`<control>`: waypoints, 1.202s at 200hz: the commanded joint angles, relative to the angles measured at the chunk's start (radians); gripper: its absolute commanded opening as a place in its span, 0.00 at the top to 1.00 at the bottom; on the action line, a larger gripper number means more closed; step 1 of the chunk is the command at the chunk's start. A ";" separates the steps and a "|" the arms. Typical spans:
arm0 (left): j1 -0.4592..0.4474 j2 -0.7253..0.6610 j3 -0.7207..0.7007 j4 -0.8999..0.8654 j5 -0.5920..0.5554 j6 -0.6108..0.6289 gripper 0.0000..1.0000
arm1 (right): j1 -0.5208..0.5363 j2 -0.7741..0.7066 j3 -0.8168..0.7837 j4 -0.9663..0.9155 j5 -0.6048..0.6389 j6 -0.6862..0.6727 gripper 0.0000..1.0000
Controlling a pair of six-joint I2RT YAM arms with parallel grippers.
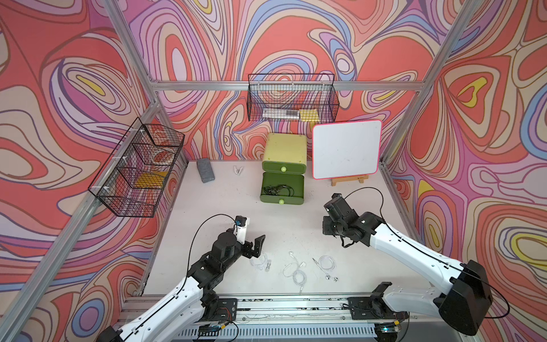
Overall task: Place the wired earphones into the drawer by color
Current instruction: Pick up the wired earphones from the center of the board, then place the wired earphones in the drawer.
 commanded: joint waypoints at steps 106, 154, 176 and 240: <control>-0.002 -0.016 -0.017 -0.015 -0.013 -0.004 0.01 | -0.006 0.170 0.241 0.321 -0.163 -0.172 1.00; -0.002 -0.012 -0.018 -0.007 -0.013 -0.006 0.01 | -0.006 0.292 0.328 0.380 -0.177 -0.191 1.00; -0.002 -0.006 -0.017 -0.002 -0.011 -0.004 0.01 | -0.006 0.347 0.369 0.398 -0.179 -0.201 1.00; -0.001 -0.001 -0.017 0.001 -0.011 -0.003 0.01 | -0.006 0.483 0.478 0.440 -0.181 -0.223 1.00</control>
